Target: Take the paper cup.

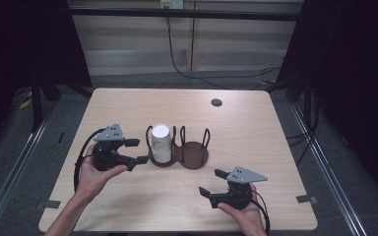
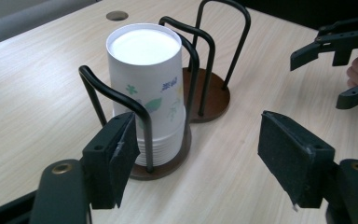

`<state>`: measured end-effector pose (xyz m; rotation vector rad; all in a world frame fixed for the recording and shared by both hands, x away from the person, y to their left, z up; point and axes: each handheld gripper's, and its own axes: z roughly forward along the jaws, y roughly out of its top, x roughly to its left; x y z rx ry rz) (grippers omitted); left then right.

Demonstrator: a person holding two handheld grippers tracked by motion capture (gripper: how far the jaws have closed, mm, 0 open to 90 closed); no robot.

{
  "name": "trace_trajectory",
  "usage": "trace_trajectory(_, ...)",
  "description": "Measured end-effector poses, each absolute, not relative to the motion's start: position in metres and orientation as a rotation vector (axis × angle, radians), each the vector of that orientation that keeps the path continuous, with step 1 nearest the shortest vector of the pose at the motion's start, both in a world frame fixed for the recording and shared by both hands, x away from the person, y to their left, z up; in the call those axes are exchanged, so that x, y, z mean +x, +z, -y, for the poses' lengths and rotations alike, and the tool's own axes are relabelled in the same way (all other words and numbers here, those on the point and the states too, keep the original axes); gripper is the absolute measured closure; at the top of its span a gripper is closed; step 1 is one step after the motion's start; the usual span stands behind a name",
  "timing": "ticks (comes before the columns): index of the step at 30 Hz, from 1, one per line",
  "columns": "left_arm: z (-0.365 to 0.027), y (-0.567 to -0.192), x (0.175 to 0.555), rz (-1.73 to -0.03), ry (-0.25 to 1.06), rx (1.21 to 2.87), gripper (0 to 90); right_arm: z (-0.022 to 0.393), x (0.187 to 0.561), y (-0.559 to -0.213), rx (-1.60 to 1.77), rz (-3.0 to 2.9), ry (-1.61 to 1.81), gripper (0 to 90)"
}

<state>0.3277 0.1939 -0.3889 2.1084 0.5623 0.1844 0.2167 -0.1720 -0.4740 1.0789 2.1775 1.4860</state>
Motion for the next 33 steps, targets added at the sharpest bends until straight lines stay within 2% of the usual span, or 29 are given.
trace_trajectory(19, -0.188, -0.363, 0.344, -0.563, 0.186, 2.2, 30.0, 0.17, 0.218, -0.476, 1.084, -2.196, 1.477, 15.2)
trace_trajectory(28, -0.184, -0.35, 0.348, -0.481, 0.194, 2.277, 27.5, 0.17, 0.218, -0.476, 1.087, -2.198, 1.475, 14.8)
trace_trajectory(33, -0.174, -0.346, 0.356, -0.496, 0.175, 2.312, 24.6, 0.17, 0.218, -0.476, 1.085, -2.198, 1.473, 14.7)
